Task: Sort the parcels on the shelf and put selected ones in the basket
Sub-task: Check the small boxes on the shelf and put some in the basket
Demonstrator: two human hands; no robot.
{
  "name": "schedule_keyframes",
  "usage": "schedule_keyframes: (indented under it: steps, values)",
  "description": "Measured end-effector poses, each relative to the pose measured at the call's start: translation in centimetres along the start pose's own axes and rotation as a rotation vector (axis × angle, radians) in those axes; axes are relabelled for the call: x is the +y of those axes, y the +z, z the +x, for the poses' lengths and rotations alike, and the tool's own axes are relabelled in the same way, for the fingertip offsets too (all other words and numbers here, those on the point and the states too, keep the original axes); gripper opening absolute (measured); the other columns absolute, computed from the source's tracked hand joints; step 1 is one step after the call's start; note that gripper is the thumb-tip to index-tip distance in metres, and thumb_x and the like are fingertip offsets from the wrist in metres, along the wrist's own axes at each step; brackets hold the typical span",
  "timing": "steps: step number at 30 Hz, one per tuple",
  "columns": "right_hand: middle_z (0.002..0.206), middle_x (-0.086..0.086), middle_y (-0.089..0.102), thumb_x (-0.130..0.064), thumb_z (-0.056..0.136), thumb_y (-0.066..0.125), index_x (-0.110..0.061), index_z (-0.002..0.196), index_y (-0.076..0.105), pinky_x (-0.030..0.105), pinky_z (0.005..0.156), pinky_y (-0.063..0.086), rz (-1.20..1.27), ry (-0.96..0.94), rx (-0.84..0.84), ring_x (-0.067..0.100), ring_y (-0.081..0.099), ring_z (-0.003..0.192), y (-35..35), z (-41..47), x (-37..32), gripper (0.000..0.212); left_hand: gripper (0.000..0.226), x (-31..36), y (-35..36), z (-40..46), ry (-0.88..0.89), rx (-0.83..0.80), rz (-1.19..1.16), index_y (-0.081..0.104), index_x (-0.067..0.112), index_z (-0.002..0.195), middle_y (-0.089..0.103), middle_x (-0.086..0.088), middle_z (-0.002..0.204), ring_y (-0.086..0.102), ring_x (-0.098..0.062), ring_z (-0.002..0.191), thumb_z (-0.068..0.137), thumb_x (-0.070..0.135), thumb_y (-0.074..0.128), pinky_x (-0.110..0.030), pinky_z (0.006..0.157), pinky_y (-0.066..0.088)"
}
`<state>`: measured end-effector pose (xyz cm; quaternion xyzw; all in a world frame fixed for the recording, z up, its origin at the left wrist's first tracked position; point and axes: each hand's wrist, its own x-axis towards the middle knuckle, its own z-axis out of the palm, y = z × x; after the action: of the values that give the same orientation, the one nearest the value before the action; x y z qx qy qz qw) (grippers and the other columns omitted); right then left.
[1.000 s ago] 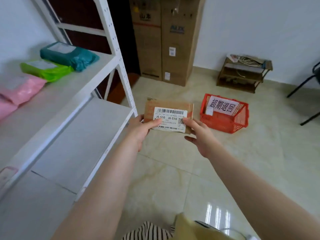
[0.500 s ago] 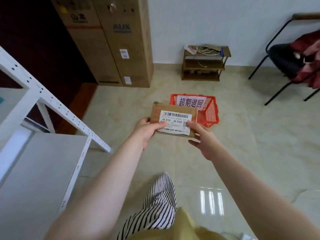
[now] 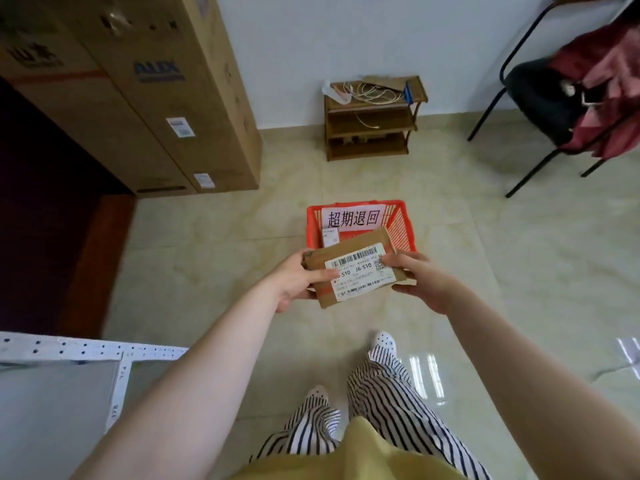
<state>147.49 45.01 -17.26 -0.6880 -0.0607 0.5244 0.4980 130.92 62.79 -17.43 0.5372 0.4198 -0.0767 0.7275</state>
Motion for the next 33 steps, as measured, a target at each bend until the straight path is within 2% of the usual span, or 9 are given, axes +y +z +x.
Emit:
schedule_keyframes:
  steps: [4,7,10,13,17,19,23,28,33]
  values:
    - [0.116,0.006,0.067,-0.033,0.078,0.078,-0.014,0.138,0.044,0.031,0.077,0.058,0.174,-0.029,0.090,0.019,0.068,0.101,-2.2,6.4,-2.8,0.071,0.048,2.6,1.7,6.6,-0.027,0.078,-0.152,0.058,0.012,0.126,0.072,-0.007,0.112,0.070,-0.026,0.098,0.081,0.010,0.075,-0.045,0.081,0.058]
    - [0.117,0.005,0.065,-0.042,0.073,0.080,-0.019,0.135,0.042,0.038,0.090,0.056,0.182,0.020,0.070,0.022,0.067,0.102,-3.5,11.1,-4.0,0.077,0.044,4.5,3.4,12.1,-0.058,0.231,-0.320,0.059,0.009,0.126,0.071,-0.012,0.109,0.069,-0.026,0.090,0.084,0.015,0.073,-0.040,0.070,0.060]
    - [0.128,0.009,0.063,-0.057,0.057,0.086,-0.016,0.145,0.038,0.046,0.098,0.052,0.157,0.129,-0.002,0.026,0.063,0.113,-4.3,15.1,-4.7,0.108,0.036,6.0,5.1,16.6,-0.084,0.341,-0.487,0.063,0.010,0.117,0.071,-0.015,0.108,0.070,-0.026,0.085,0.084,0.018,0.074,-0.034,0.057,0.060]
    - [0.127,0.007,0.064,-0.045,0.078,0.077,-0.022,0.146,0.041,0.047,0.099,0.051,0.176,0.173,-0.003,0.025,0.064,0.111,-5.0,20.5,-5.3,0.080,0.030,6.9,6.9,21.9,-0.119,0.367,-0.577,0.066,0.012,0.112,0.072,-0.014,0.107,0.071,-0.027,0.086,0.083,0.019,0.074,-0.033,0.060,0.061]
    - [0.119,0.006,0.068,-0.034,0.089,0.069,-0.025,0.134,0.054,0.048,0.093,0.055,0.183,0.214,0.032,0.026,0.067,0.105,-5.7,27.9,-4.6,0.048,0.038,6.1,7.7,29.0,-0.133,0.421,-0.610,0.063,0.012,0.122,0.071,-0.011,0.115,0.070,-0.029,0.100,0.086,0.019,0.072,-0.038,0.081,0.060]
    - [0.113,0.005,0.066,-0.027,0.092,0.067,-0.021,0.126,0.058,0.047,0.090,0.058,0.198,0.252,0.055,0.023,0.066,0.100,-6.4,32.1,-3.2,0.036,0.037,4.6,7.2,33.1,-0.167,0.419,-0.596,0.059,0.013,0.126,0.068,-0.009,0.121,0.068,-0.027,0.104,0.090,0.019,0.066,-0.032,0.077,0.060]
    - [0.113,0.008,0.070,-0.027,0.090,0.069,-0.020,0.128,0.059,0.050,0.090,0.057,0.182,0.306,0.103,0.027,0.070,0.099,-7.5,41.3,2.2,0.041,0.025,0.3,5.8,41.9,-0.242,0.385,-0.564,0.062,0.018,0.117,0.070,-0.004,0.111,0.069,-0.016,0.089,0.092,0.020,0.063,-0.025,0.066,0.056]
    - [0.108,0.010,0.074,-0.030,0.092,0.065,-0.025,0.125,0.059,0.056,0.089,0.056,0.165,0.365,0.112,0.035,0.072,0.098,-8.0,52.9,11.5,0.034,0.035,-8.8,3.6,54.2,-0.308,0.434,-0.480,0.067,0.022,0.112,0.075,-0.003,0.102,0.073,-0.025,0.090,0.079,0.032,0.075,-0.047,0.088,0.056]
    - [0.111,0.009,0.072,-0.035,0.095,0.060,-0.025,0.126,0.055,0.051,0.088,0.058,0.084,0.368,0.139,0.031,0.072,0.094,-8.0,61.7,19.7,0.033,0.028,-17.3,2.6,64.1,-0.359,0.491,-0.493,0.068,0.021,0.105,0.074,-0.005,0.107,0.071,-0.025,0.092,0.079,0.026,0.077,-0.045,0.091,0.056]
